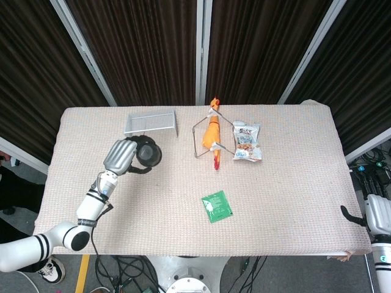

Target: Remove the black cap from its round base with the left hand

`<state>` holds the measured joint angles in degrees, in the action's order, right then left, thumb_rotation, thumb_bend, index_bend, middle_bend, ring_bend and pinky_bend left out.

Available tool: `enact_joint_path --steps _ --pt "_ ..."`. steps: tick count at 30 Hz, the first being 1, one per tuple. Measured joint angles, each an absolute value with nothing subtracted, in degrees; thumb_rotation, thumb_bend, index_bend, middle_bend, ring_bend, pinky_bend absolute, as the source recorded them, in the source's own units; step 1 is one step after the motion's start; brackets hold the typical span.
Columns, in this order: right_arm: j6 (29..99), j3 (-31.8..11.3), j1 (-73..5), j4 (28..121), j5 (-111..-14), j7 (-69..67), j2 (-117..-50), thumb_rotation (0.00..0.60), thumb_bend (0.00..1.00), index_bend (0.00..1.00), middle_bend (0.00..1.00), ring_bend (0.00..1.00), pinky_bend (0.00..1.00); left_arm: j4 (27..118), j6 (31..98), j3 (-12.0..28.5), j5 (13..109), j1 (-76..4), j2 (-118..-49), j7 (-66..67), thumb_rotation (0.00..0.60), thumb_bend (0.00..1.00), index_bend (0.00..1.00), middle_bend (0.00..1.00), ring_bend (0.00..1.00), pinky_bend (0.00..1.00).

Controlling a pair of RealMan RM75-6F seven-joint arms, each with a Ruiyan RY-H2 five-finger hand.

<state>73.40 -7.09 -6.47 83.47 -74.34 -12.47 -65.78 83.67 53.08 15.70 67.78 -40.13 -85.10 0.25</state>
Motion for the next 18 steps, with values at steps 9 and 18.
enact_joint_path --steps 9,18 --pt "73.2 -6.9 -6.5 83.9 -74.4 -11.5 -65.8 0.600 0.20 0.00 0.01 0.00 0.00 73.7 37.9 10.9 61.9 -39.6 -87.6 -3.2 0.600 0.31 0.47 0.51 0.32 0.37" --pt "72.8 -6.6 -6.4 83.0 -74.6 -12.4 -66.2 0.600 0.20 0.00 0.01 0.00 0.00 87.4 55.4 17.8 66.2 -40.2 -80.3 -0.7 0.600 0.31 0.47 0.51 0.32 0.37"
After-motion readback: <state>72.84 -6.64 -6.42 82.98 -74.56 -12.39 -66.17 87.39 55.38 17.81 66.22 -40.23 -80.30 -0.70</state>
